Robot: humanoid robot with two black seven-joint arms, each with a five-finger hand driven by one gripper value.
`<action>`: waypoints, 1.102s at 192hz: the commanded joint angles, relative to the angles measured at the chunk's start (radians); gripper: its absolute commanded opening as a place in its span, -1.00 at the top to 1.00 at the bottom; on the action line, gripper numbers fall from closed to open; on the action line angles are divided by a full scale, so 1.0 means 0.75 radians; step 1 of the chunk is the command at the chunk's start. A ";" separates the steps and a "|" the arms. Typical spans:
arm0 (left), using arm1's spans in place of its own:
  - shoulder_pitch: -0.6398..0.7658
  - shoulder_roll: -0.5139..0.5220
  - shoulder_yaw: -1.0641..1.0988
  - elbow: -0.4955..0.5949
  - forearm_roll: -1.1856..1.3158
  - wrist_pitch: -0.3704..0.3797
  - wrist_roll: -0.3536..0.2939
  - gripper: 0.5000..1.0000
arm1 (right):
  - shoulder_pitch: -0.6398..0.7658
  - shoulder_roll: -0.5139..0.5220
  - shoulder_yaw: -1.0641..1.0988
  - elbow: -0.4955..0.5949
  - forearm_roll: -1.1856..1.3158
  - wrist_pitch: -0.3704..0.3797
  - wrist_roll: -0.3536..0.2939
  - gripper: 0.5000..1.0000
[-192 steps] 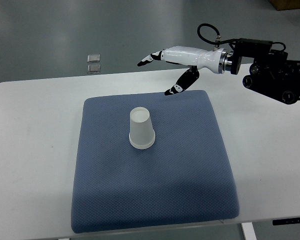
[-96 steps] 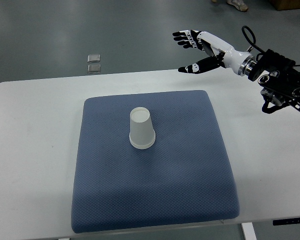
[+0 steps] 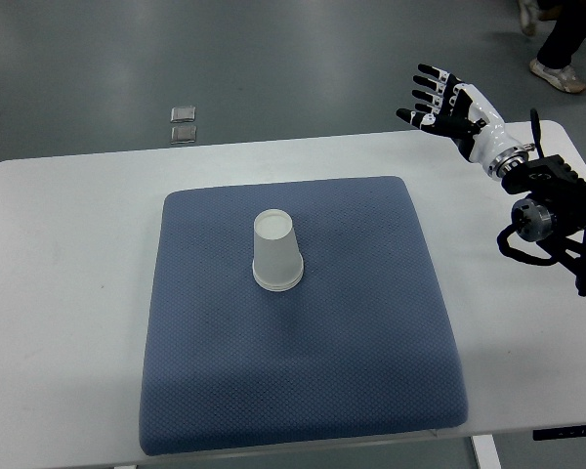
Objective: Stack paper cups
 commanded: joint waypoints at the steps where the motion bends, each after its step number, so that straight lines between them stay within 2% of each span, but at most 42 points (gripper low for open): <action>1: 0.000 0.000 0.000 0.000 -0.001 0.000 0.000 -1.00 | -0.013 0.001 0.015 0.000 0.006 0.032 -0.033 -0.59; 51: 0.000 0.000 0.000 0.000 -0.001 0.000 0.000 -1.00 | -0.017 -0.005 0.017 0.000 0.084 0.066 -0.129 -0.59; 81: 0.000 0.000 0.000 0.000 -0.001 0.000 0.000 -1.00 | -0.039 -0.018 0.019 -0.004 0.121 0.146 -0.191 -0.59; 128: 0.000 0.000 0.000 0.000 -0.001 0.000 0.000 -1.00 | -0.064 -0.007 0.021 -0.004 0.199 0.163 -0.191 -0.60; 135: 0.000 0.000 0.000 0.000 -0.001 0.000 0.000 -1.00 | -0.064 -0.007 0.030 -0.004 0.199 0.161 -0.191 -0.65; 212: 0.000 0.000 0.000 0.000 -0.001 0.000 0.000 -1.00 | -0.174 -0.005 0.279 -0.004 0.196 0.165 -0.183 -0.67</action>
